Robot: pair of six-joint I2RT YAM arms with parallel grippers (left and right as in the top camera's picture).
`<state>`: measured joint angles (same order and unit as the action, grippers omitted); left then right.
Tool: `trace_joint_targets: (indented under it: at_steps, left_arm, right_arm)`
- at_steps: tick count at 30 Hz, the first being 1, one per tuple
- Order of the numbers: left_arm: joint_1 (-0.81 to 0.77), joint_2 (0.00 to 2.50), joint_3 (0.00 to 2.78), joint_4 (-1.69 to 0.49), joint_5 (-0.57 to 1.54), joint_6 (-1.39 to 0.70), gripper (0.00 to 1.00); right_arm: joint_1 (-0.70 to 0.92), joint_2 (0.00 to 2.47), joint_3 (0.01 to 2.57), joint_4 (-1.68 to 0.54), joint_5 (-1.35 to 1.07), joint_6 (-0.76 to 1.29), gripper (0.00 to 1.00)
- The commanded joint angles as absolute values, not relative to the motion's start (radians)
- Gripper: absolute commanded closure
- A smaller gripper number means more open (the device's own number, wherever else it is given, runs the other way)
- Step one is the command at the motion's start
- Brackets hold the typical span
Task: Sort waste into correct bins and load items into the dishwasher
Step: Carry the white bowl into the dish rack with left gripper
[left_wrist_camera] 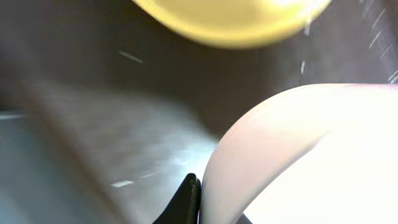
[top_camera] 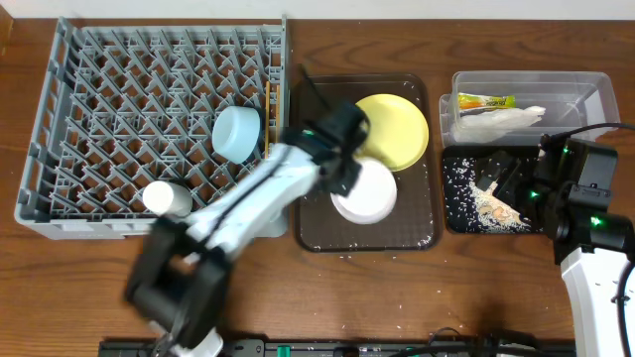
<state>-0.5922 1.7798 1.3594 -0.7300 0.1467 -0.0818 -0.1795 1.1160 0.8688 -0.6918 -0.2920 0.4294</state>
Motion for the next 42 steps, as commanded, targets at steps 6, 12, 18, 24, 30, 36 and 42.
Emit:
trace_joint_targets:
  at_steps: [6,12,18,24,30,36,42]
  left_arm:
    - [-0.379,1.513,1.392,-0.758,-0.227,-0.039,0.92]
    - [-0.255,1.485,1.392,-0.714,-0.628,0.203,0.93]
    - [-0.15,1.548,1.392,-0.67,-0.955,0.262,0.92]
    - [-0.069,1.626,1.391,-0.613,-1.014,0.262,0.92]
    - [-0.018,1.718,1.391,-0.582,-1.064,0.262,0.93]
    - [0.01,1.795,1.391,-0.549,-1.071,0.262,0.93]
    - [0.011,1.831,1.391,-0.509,-1.112,0.262,0.93]
  right_arm:
    - [-0.182,1.106,0.883,-0.693,-0.296,0.433,0.01]
    - [-0.182,1.106,0.883,-0.693,-0.296,0.433,0.01]
    - [-0.182,1.106,0.883,-0.693,-0.296,0.433,0.01]
    - [-0.182,1.106,0.883,-0.693,-0.296,0.433,0.01]
    - [-0.182,1.106,0.883,-0.693,-0.296,0.433,0.01]
    - [-0.182,1.106,0.883,-0.693,-0.296,0.433,0.01]
    - [-0.182,1.106,0.883,-0.693,-0.296,0.433,0.01]
